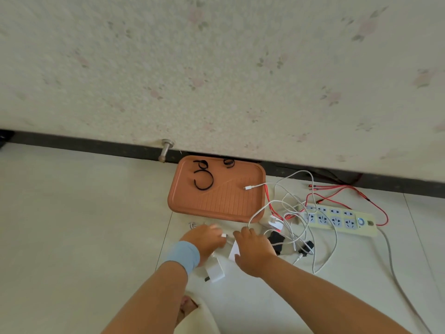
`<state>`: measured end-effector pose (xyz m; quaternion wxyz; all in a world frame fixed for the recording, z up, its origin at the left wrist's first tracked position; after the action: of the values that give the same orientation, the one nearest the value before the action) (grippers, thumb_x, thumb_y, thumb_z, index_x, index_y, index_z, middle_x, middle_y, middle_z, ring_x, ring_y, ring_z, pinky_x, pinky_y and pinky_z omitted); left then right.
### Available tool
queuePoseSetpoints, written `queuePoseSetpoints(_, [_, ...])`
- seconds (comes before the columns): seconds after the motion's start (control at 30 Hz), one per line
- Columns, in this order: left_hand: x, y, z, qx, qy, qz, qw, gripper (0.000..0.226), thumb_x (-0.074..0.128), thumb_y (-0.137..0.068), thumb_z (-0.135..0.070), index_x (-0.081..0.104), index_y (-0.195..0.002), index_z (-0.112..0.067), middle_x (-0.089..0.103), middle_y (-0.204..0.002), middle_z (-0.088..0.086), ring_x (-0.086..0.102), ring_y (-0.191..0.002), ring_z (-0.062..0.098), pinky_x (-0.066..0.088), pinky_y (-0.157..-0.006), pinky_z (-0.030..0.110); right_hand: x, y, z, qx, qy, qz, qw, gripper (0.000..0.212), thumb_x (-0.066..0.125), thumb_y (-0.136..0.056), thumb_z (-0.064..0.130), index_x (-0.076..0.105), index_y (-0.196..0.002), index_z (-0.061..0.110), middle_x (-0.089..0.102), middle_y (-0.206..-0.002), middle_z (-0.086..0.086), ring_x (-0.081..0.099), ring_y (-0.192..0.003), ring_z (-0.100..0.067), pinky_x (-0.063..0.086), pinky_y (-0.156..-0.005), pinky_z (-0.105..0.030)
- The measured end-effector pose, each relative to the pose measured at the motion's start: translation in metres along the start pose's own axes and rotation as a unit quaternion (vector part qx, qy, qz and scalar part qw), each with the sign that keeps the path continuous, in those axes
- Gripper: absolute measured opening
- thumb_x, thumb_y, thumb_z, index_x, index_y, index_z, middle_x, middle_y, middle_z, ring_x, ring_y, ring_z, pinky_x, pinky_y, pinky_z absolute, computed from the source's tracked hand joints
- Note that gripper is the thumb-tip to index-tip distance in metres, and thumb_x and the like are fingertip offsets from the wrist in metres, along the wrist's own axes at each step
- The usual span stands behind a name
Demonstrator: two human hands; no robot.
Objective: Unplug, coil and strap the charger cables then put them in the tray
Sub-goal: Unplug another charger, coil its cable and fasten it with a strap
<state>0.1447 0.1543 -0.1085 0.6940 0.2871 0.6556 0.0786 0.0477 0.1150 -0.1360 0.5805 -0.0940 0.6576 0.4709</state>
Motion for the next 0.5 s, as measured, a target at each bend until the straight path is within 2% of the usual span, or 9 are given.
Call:
queuePoseSetpoints(0.07, [0.016,-0.007,-0.008,-0.002,-0.003,0.081,0.997,0.046,0.070,-0.081,-0.002,0.064,-0.124,-0.018,0.052,-0.133,0.008,0.051,-0.120,0.031,0.045,-0.099,0.037,-0.004,0.001,0.006,-0.011,-0.008,-0.025,1.000,0.042,0.051,-0.098,0.028,0.045,-0.138,0.016,0.048,-0.133,-0.009,0.052,-0.117,-0.028,0.049,-0.096,-0.040])
queuePoseSetpoints(0.13, [0.033,-0.009,-0.009,-0.004,-0.053,0.139,0.989,0.035,0.058,-0.092,-0.022,0.060,-0.126,-0.013,0.048,-0.141,0.012,0.045,-0.125,0.031,0.040,-0.104,0.036,0.002,0.001,0.010,-0.014,-0.024,-0.007,1.000,0.044,0.055,-0.095,0.023,0.047,-0.139,0.018,0.048,-0.132,-0.008,0.054,-0.115,-0.028,0.052,-0.095,-0.041])
queuePoseSetpoints(0.17, [0.043,-0.010,-0.011,0.013,-0.083,0.153,0.985,0.037,0.053,-0.094,-0.027,0.058,-0.127,-0.011,0.047,-0.141,0.013,0.042,-0.127,0.029,0.037,-0.105,0.035,0.007,0.000,0.010,-0.013,-0.024,0.008,1.000,0.046,0.057,-0.094,0.022,0.047,-0.139,0.019,0.046,-0.133,-0.008,0.054,-0.116,-0.029,0.053,-0.094,-0.042])
queuePoseSetpoints(0.27, [0.047,-0.007,-0.005,-0.034,-0.079,0.159,0.984,0.037,0.060,-0.090,-0.023,0.062,-0.125,-0.011,0.053,-0.137,0.012,0.034,-0.135,0.032,0.025,-0.113,0.038,0.016,-0.003,0.008,-0.012,0.028,0.032,0.999,0.056,0.063,-0.090,0.019,0.044,-0.142,0.022,0.037,-0.139,-0.011,0.050,-0.121,-0.033,0.053,-0.094,-0.045])
queuePoseSetpoints(0.33, [0.047,-0.004,0.008,-0.080,-0.077,0.163,0.980,0.032,0.060,-0.090,-0.014,0.065,-0.121,-0.009,0.057,-0.131,0.010,0.037,-0.134,0.033,0.025,-0.112,0.038,0.017,-0.004,0.006,-0.006,0.049,0.036,0.998,0.063,0.062,-0.089,0.019,0.037,-0.147,0.024,0.034,-0.144,-0.012,0.046,-0.126,-0.035,0.050,-0.096,-0.047])
queuePoseSetpoints(0.43, [0.054,-0.005,0.028,-0.123,-0.045,0.143,0.981,0.044,0.066,-0.087,-0.035,0.062,-0.126,-0.014,0.054,-0.137,0.005,0.041,-0.131,0.027,0.031,-0.108,0.037,0.018,-0.009,0.005,0.008,-0.015,0.039,0.999,0.067,0.060,-0.090,0.015,0.031,-0.149,0.026,0.039,-0.142,-0.007,0.047,-0.126,-0.033,0.051,-0.095,-0.047])
queuePoseSetpoints(0.5, [0.054,-0.002,0.039,-0.164,0.037,0.114,0.979,0.054,0.058,-0.090,-0.047,0.055,-0.134,-0.017,0.050,-0.142,0.003,0.042,-0.131,0.024,0.037,-0.102,0.037,0.017,-0.012,0.007,0.005,-0.078,0.027,0.997,0.065,0.058,-0.088,0.008,0.034,-0.146,0.027,0.043,-0.138,-0.002,0.047,-0.123,-0.029,0.053,-0.093,-0.046])
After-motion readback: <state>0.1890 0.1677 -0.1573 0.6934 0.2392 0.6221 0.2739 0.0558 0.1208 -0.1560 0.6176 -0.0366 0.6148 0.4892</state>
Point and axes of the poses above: each hand's wrist, its own y-axis away from the middle knuckle, its own x-axis out of the palm, z = x × y, the point moved 8 cm from there along -y, towards the middle knuckle
